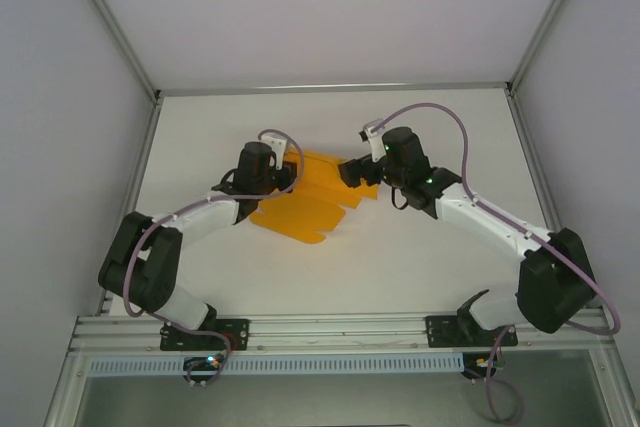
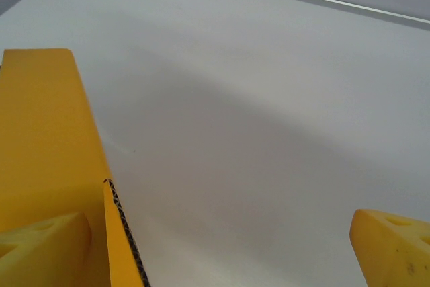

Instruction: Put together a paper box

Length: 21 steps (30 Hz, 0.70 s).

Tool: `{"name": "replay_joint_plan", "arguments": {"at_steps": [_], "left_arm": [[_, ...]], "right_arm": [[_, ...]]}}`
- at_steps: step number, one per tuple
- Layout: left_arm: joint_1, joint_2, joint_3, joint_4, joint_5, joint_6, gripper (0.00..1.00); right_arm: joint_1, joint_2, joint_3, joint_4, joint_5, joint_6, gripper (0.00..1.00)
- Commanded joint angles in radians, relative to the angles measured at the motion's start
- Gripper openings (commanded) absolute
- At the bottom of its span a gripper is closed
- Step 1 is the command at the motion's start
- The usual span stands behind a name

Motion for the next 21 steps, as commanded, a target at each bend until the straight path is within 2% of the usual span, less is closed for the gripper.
{"name": "replay_joint_plan", "arguments": {"at_steps": [1, 4, 8, 12, 16, 19, 21], "left_arm": [[-0.017, -0.003, 0.039, 0.018, 0.036, -0.061, 0.00], [-0.029, -0.008, 0.040, 0.026, 0.043, -0.084, 0.00], [-0.036, -0.022, 0.043, 0.032, 0.041, -0.134, 0.00], [-0.052, -0.050, 0.031, 0.044, 0.008, -0.137, 0.00], [-0.057, -0.071, 0.021, 0.038, -0.039, -0.139, 0.00], [-0.051, -0.093, -0.001, 0.025, -0.122, -0.147, 0.00], [-0.038, -0.107, -0.010, 0.017, -0.131, -0.142, 0.00]], "right_arm": [[0.024, 0.060, 0.000, 0.120, 0.003, 0.034, 1.00], [0.076, 0.109, 0.003, 0.233, 0.110, 0.020, 1.00], [0.152, 0.165, 0.000, 0.390, 0.381, -0.007, 1.00], [0.175, 0.187, -0.007, 0.471, 0.557, 0.056, 1.00], [0.187, 0.157, -0.015, 0.462, 0.591, 0.061, 1.00], [0.190, 0.074, -0.029, 0.314, 0.561, 0.066, 1.00], [0.191, -0.007, -0.056, 0.192, 0.495, 0.071, 1.00]]}}
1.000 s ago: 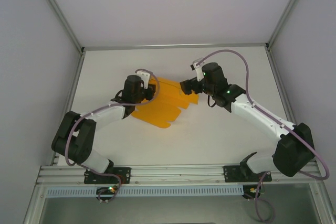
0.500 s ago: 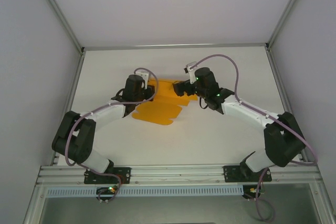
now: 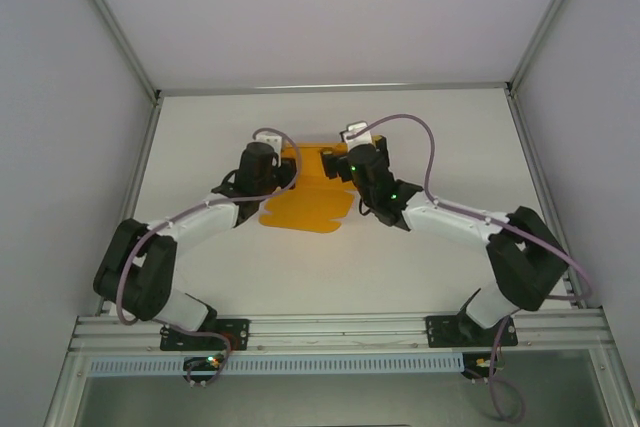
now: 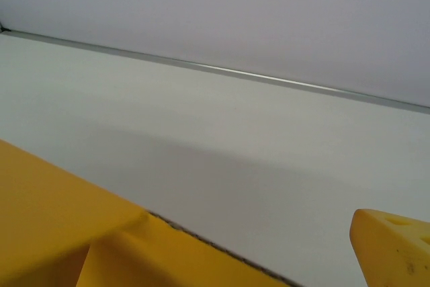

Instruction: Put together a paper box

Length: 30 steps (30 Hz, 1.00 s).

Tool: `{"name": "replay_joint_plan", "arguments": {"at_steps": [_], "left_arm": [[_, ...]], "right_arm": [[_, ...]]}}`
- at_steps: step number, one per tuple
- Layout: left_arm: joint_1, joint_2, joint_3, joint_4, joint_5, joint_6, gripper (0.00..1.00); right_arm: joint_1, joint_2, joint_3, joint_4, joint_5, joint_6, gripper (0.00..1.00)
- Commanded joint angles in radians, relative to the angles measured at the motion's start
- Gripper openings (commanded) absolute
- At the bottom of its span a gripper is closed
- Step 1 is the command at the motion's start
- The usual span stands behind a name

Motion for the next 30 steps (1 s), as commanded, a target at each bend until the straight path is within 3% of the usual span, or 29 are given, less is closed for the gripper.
{"name": "replay_joint_plan", "arguments": {"at_steps": [1, 6, 10, 20, 30], "left_arm": [[0.003, -0.054, -0.013, 0.022, -0.035, -0.015, 0.00], [0.026, -0.092, -0.034, 0.032, -0.033, -0.011, 0.00], [0.032, -0.121, -0.046, 0.038, 0.006, 0.005, 0.00], [0.024, -0.168, -0.070, 0.041, 0.088, 0.029, 0.00], [0.014, -0.141, -0.092, 0.055, 0.075, 0.102, 0.00]], "right_arm": [[0.005, -0.162, -0.035, -0.181, -0.020, 0.057, 1.00], [0.006, -0.391, -0.159, -0.416, -0.112, 0.126, 1.00], [0.000, -0.464, -0.216, -0.531, -0.120, 0.161, 1.00], [-0.014, -0.345, -0.178, -0.403, -0.045, 0.115, 1.00], [-0.013, -0.226, -0.024, -0.454, -0.050, 0.022, 1.00]]}}
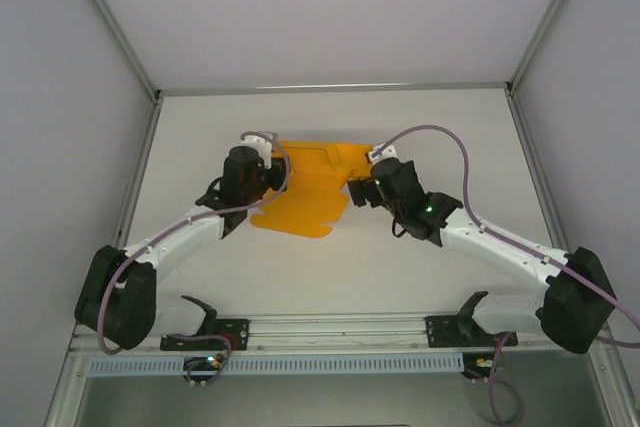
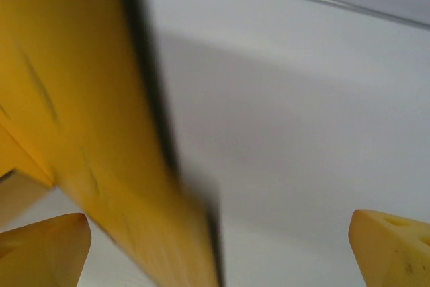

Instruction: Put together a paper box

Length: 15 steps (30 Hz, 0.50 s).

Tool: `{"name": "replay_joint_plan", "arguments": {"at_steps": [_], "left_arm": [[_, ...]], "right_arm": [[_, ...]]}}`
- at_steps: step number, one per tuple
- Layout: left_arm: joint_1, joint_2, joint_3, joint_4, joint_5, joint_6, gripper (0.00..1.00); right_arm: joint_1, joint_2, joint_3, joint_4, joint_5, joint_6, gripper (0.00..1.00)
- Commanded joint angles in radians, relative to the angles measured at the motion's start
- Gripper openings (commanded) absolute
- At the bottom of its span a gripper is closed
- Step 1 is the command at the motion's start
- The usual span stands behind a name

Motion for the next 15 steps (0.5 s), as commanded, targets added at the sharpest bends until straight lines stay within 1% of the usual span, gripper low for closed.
{"name": "replay_joint_plan", "arguments": {"at_steps": [1, 4, 6, 10, 13, 15], "left_arm": [[-0.008, 0.012, -0.015, 0.035, 0.008, 0.050, 0.00], [-0.012, 0.024, -0.005, 0.036, 0.018, 0.040, 0.00], [-0.018, 0.029, -0.001, 0.037, 0.009, 0.040, 0.00], [-0.030, 0.041, 0.006, 0.044, 0.027, 0.043, 0.00], [-0.042, 0.049, 0.013, 0.033, 0.011, 0.050, 0.00], [-0.048, 0.047, 0.014, 0.028, -0.013, 0.040, 0.00]], "right_arm": [[-0.001, 0.037, 0.047, -0.005, 0.012, -0.038, 1.00], [0.007, 0.082, 0.069, 0.008, 0.008, -0.038, 1.00], [0.016, 0.115, 0.084, 0.031, 0.038, -0.036, 1.00], [0.033, 0.197, 0.129, 0.084, 0.061, -0.049, 1.00], [0.058, 0.265, 0.178, 0.095, 0.158, -0.085, 0.99], [0.077, 0.315, 0.221, 0.089, 0.252, -0.089, 1.00]]}}
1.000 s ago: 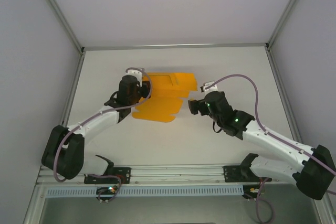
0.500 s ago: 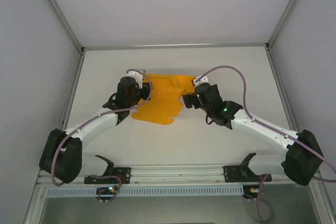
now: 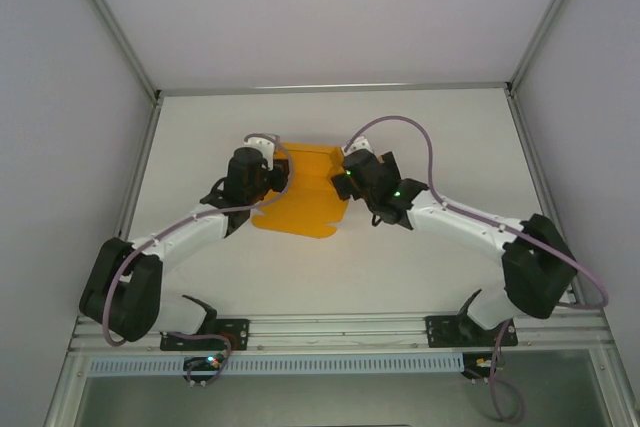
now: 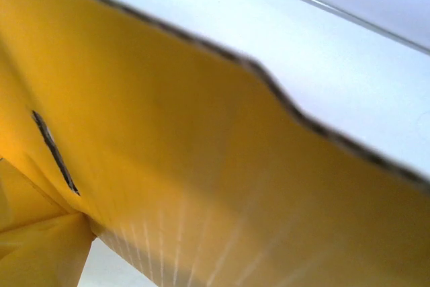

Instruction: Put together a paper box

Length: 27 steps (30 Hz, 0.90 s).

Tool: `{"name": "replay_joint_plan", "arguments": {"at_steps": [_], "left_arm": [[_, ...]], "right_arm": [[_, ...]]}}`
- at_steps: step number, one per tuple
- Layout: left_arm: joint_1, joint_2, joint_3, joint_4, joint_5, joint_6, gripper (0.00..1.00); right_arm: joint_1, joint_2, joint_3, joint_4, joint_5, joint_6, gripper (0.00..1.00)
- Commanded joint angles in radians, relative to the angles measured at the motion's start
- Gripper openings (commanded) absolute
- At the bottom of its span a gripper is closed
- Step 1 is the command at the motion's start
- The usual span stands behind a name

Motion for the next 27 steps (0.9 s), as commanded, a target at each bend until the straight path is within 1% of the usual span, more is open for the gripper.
{"name": "replay_joint_plan", "arguments": {"at_steps": [1, 2, 5, 7, 9, 12, 15, 17, 20, 22, 24, 27], "left_arm": [[-0.041, 0.001, 0.019, 0.012, 0.048, -0.001, 0.00], [-0.042, 0.001, 0.021, 0.009, 0.038, -0.012, 0.00], [-0.043, 0.001, 0.027, 0.000, 0.010, -0.042, 0.00], [-0.042, 0.000, 0.027, -0.013, -0.014, -0.047, 0.00], [-0.037, -0.002, 0.028, -0.031, -0.048, -0.047, 0.00], [-0.021, -0.006, 0.021, -0.044, -0.058, -0.044, 0.00], [0.002, -0.014, 0.005, -0.041, -0.043, -0.051, 0.00], [0.016, -0.019, -0.003, -0.032, -0.017, -0.058, 0.00], [0.029, -0.028, -0.014, -0.010, 0.029, -0.058, 0.00], [0.031, -0.034, -0.020, 0.005, 0.061, -0.054, 0.00], [0.033, -0.040, -0.027, 0.019, 0.089, -0.055, 0.00], [0.034, -0.044, -0.030, 0.026, 0.118, -0.053, 0.00]], "right_arm": [[0.037, 0.079, 0.088, 0.070, 0.182, -0.008, 1.00], [0.049, 0.098, 0.101, 0.069, 0.234, 0.008, 1.00], [0.073, 0.127, 0.104, 0.099, 0.330, 0.035, 1.00], [0.075, 0.110, 0.091, 0.100, 0.324, 0.055, 1.00], [0.077, 0.056, 0.058, 0.101, 0.276, 0.061, 1.00], [0.076, -0.086, -0.022, 0.100, 0.132, 0.059, 1.00], [0.070, -0.266, -0.115, 0.086, 0.027, 0.040, 1.00], [0.048, -0.375, -0.157, 0.056, -0.043, 0.019, 1.00], [-0.047, -0.505, -0.189, 0.006, -0.097, 0.048, 1.00], [-0.159, -0.556, -0.197, -0.033, -0.179, 0.098, 1.00], [-0.281, -0.578, -0.203, -0.054, -0.268, 0.149, 1.00], [-0.411, -0.543, -0.182, -0.082, -0.409, 0.161, 1.00]]}}
